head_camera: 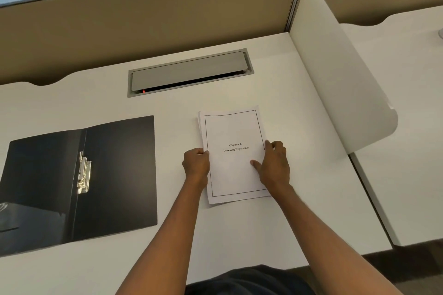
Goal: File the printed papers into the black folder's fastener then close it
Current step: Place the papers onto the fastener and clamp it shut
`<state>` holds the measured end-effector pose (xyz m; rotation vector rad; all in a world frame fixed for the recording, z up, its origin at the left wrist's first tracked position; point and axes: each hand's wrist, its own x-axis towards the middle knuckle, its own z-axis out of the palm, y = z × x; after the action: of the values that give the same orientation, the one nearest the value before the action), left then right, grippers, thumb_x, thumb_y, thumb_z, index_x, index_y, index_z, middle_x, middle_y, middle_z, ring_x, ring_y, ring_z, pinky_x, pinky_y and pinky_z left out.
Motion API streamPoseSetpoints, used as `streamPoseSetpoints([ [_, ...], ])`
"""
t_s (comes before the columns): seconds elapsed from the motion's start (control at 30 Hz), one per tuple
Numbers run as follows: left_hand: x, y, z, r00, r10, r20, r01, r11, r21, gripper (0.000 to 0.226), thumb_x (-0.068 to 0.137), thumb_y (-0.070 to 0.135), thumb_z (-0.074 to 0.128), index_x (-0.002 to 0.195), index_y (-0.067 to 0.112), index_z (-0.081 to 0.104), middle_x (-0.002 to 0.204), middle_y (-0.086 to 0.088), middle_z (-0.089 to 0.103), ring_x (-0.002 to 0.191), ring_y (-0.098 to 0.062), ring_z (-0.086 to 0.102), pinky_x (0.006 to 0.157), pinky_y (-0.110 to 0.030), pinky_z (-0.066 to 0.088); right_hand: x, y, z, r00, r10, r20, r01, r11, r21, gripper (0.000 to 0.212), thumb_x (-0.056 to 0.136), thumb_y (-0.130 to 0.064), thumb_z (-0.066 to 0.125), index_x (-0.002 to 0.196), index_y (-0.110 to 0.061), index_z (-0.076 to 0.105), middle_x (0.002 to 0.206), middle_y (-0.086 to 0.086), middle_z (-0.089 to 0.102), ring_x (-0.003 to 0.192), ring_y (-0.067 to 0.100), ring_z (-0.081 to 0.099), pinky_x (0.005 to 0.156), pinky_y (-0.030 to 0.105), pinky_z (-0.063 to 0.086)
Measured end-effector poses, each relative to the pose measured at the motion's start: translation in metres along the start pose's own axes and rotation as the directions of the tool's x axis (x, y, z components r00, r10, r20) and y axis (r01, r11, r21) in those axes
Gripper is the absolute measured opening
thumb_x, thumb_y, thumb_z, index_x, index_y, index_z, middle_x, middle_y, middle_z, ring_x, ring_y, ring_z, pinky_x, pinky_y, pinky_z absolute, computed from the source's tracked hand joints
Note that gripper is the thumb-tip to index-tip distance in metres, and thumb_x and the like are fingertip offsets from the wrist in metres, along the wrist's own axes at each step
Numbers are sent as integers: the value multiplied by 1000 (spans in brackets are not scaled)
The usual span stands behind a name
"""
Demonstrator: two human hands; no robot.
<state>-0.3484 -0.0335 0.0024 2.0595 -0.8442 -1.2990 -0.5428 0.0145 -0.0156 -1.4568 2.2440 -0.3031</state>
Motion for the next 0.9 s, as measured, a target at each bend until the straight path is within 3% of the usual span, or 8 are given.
streamPoseSetpoints([
  [0.1, 3, -9, -5, 1000, -1, 16, 2, 999, -45, 16, 93, 2, 64, 78, 9, 65, 77, -11, 53, 73, -27, 42, 67, -34, 41, 0, 5, 1, 1000, -22, 2, 21, 1000, 17, 68, 89, -34, 76, 144, -9, 46, 136, 10, 44, 124, 28, 46, 96, 40, 51],
  [0.2, 6, -14, -10, 996, -79, 39, 84, 986, -142, 10, 93, 0, 67, 96, 1, 77, 95, -16, 75, 81, -32, 66, 85, -49, 61, 2, 11, 0, 999, -32, 32, 28, 994, 110, 72, 91, -36, 75, 150, -8, 43, 141, 11, 42, 129, 30, 44, 103, 42, 48],
  [0.27, 8, -19, -13, 987, -127, 101, 147, 966, -215, 15, 94, -2, 67, 106, -2, 76, 97, -18, 76, 80, -30, 70, 82, -48, 63, 4, 15, -2, 999, -14, 36, 5, 975, 222, 73, 93, -36, 72, 152, -6, 42, 143, 12, 41, 133, 29, 42, 107, 42, 46],
  [0.4, 11, -26, -18, 970, -138, 198, 196, 930, -312, 14, 95, -2, 66, 98, 8, 74, 81, -4, 79, 60, -14, 74, 52, -27, 60, 11, 20, -10, 999, 34, 6, -34, 943, 332, 67, 99, -37, 64, 153, -5, 40, 146, 14, 43, 138, 30, 42, 111, 41, 42],
  [0.5, 13, -29, -22, 961, -138, 241, 217, 915, -339, 16, 96, 1, 66, 93, 14, 74, 75, 1, 80, 59, -12, 75, 52, -25, 59, 20, 18, -16, 997, 60, 50, -74, 920, 385, 62, 102, -37, 57, 152, -5, 41, 140, 13, 50, 127, 30, 53, 107, 42, 45],
  [0.6, 15, -31, -26, 955, -137, 264, 233, 896, -378, 15, 96, 2, 67, 94, 15, 74, 76, 2, 81, 61, -11, 76, 52, -24, 59, 25, 14, -21, 990, 60, 126, -112, 881, 459, 54, 105, -37, 52, 147, -5, 48, 125, 10, 62, 119, 29, 60, 96, 33, 44],
  [0.73, 18, -32, -32, 951, -134, 278, 242, 884, -401, 14, 96, 2, 67, 99, 13, 75, 81, 0, 81, 67, -16, 76, 60, -29, 61, 26, 14, -25, 987, 84, 134, -142, 844, 517, 62, 102, -46, 53, 148, -6, 47, 129, 10, 62, 119, 25, 58, 101, 35, 45],
  [0.9, 20, -32, -42, 947, -113, 300, 241, 867, -435, 14, 95, 2, 68, 106, 10, 74, 92, -5, 81, 79, -21, 74, 74, -35, 61, 24, 13, -28, 972, 60, 225, -186, 782, 595, 68, 96, -62, 54, 143, -14, 53, 128, 1, 63, 117, 20, 59, 97, 34, 46],
])
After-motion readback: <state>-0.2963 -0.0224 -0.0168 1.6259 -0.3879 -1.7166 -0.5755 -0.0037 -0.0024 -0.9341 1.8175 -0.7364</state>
